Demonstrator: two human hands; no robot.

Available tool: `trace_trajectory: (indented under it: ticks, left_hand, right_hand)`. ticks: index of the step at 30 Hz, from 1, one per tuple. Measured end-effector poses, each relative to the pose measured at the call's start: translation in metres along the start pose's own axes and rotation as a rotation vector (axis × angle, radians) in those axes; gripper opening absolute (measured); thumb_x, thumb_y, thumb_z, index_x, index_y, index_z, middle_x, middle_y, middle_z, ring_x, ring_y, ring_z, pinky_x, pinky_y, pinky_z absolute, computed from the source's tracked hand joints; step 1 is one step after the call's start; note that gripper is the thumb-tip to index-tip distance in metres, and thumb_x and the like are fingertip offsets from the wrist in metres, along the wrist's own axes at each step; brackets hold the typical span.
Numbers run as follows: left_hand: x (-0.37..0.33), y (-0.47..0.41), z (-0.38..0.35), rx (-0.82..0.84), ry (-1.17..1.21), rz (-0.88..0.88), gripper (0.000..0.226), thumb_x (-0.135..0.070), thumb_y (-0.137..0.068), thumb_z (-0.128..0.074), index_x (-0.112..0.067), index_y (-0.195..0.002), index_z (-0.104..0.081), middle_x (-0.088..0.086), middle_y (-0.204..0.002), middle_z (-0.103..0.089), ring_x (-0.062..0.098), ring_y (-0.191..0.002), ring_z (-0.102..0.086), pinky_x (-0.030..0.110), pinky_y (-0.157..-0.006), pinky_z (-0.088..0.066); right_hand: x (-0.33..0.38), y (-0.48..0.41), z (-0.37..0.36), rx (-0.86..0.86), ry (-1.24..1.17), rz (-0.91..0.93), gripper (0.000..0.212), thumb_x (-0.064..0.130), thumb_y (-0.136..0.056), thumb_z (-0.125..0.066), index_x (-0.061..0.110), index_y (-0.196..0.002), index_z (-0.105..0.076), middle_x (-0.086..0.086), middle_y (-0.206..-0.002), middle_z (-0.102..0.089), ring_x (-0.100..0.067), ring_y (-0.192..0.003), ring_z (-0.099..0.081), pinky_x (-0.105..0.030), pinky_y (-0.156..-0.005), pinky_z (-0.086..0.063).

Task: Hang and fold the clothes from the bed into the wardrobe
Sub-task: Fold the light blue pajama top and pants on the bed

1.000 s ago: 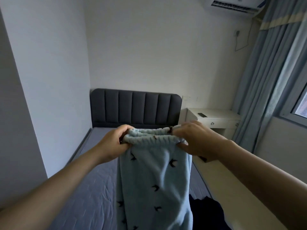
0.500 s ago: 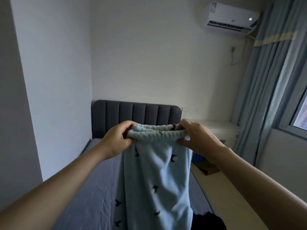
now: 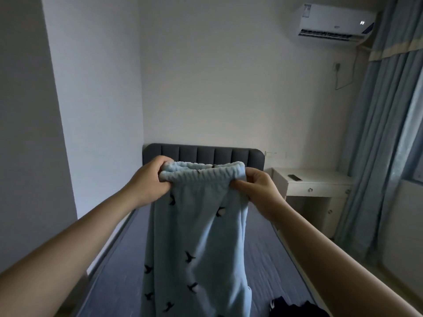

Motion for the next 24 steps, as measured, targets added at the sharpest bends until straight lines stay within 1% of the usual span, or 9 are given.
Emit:
trace_trajectory:
  ticks: [2, 4, 7, 9, 11, 12, 15, 21, 24]
  left_hand:
    - [0.001, 0.000, 0.004, 0.048, -0.105, 0.020, 0.066, -0.016, -0.075, -0.071, -0.026, -0.132, -0.041, -0.004, -0.120, -0.054, 0.013, -0.100, -0.055, 0.018, -0.070, -0.041]
    - [-0.007, 0.003, 0.004, 0.125, -0.138, 0.009, 0.097, -0.041, -0.062, -0.084, -0.033, -0.142, -0.030, -0.008, -0.130, -0.044, 0.008, -0.111, -0.048, 0.020, -0.083, -0.041]
    - [-0.032, 0.007, 0.002, 0.160, -0.251, -0.090, 0.119, -0.073, -0.043, -0.076, -0.039, -0.145, -0.023, -0.012, -0.141, -0.042, 0.011, -0.128, -0.041, 0.035, -0.106, -0.037]
    - [-0.045, 0.005, 0.000, 0.192, -0.340, -0.141, 0.111, -0.077, -0.045, -0.072, -0.043, -0.141, -0.029, -0.015, -0.138, -0.049, 0.013, -0.127, -0.043, 0.040, -0.108, -0.035]
    - [-0.047, 0.002, -0.002, 0.261, -0.231, -0.118, 0.076, -0.067, -0.051, -0.079, -0.044, -0.119, -0.052, -0.018, -0.116, -0.062, 0.009, -0.111, -0.056, 0.034, -0.094, -0.047]
    - [-0.045, 0.001, -0.003, 0.291, -0.187, -0.098, 0.061, -0.064, -0.052, -0.079, -0.038, -0.104, -0.061, -0.016, -0.100, -0.067, 0.008, -0.098, -0.061, 0.031, -0.084, -0.051]
    - [-0.033, 0.001, -0.006, 0.356, -0.142, -0.065, 0.054, -0.070, -0.047, -0.072, -0.024, -0.077, -0.067, -0.012, -0.070, -0.064, 0.006, -0.072, -0.061, 0.029, -0.069, -0.047]
    - [-0.019, -0.012, -0.014, 0.314, -0.102, -0.010, 0.054, -0.076, -0.052, -0.072, -0.025, -0.067, -0.061, -0.016, -0.060, -0.057, 0.000, -0.058, -0.052, 0.020, -0.060, -0.041]
    - [-0.013, -0.019, -0.022, 0.175, -0.150, -0.019, 0.036, -0.054, -0.070, -0.075, -0.023, -0.068, -0.057, -0.015, -0.063, -0.058, -0.001, -0.059, -0.053, 0.017, -0.055, -0.037]
  right_hand:
    - [0.014, -0.001, -0.011, -0.007, 0.047, 0.035, 0.014, 0.004, -0.080, -0.072, 0.001, -0.093, -0.069, -0.023, -0.096, -0.070, -0.037, -0.092, -0.069, -0.051, -0.084, -0.057]
    - [0.023, -0.003, -0.021, 0.004, 0.069, 0.055, 0.013, 0.004, -0.079, -0.072, 0.005, -0.092, -0.070, -0.018, -0.093, -0.072, -0.031, -0.089, -0.070, -0.052, -0.082, -0.057]
    - [0.039, -0.004, -0.046, 0.080, 0.112, 0.101, 0.014, 0.003, -0.078, -0.072, 0.010, -0.090, -0.071, -0.018, -0.091, -0.072, -0.025, -0.082, -0.068, -0.052, -0.081, -0.057]
    - [0.048, -0.004, -0.061, 0.117, 0.138, 0.143, 0.017, 0.001, -0.076, -0.071, 0.013, -0.088, -0.071, -0.021, -0.091, -0.070, -0.023, -0.079, -0.064, -0.053, -0.081, -0.057]
    - [0.053, -0.004, -0.070, 0.128, 0.151, 0.169, 0.020, 0.000, -0.075, -0.072, 0.012, -0.090, -0.071, -0.022, -0.093, -0.070, -0.021, -0.079, -0.063, -0.052, -0.081, -0.055]
    - [0.054, -0.004, -0.072, 0.128, 0.150, 0.176, 0.021, -0.001, -0.075, -0.072, 0.013, -0.091, -0.071, -0.020, -0.094, -0.071, -0.022, -0.081, -0.065, -0.051, -0.082, -0.055]
    - [0.047, -0.001, -0.077, 0.129, 0.159, 0.194, 0.025, 0.003, -0.076, -0.074, 0.019, -0.095, -0.072, -0.009, -0.095, -0.074, -0.025, -0.092, -0.070, -0.045, -0.086, -0.057]
    - [-0.001, -0.003, -0.053, 0.155, 0.197, 0.074, 0.032, 0.031, -0.077, -0.080, 0.019, -0.105, -0.070, 0.002, -0.093, -0.075, -0.014, -0.089, -0.071, -0.032, -0.081, -0.057]
    - [-0.041, -0.002, -0.028, 0.087, 0.325, -0.021, 0.039, 0.038, -0.079, -0.077, 0.019, -0.111, -0.065, 0.002, -0.091, -0.074, -0.012, -0.086, -0.070, -0.031, -0.081, -0.058]
Point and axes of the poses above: each hand's wrist, its own y-axis away from the middle knuckle, its own z-axis out of the back of the hand, x = y × z, the point moved 9 cm from there along -y, towards the middle knuckle
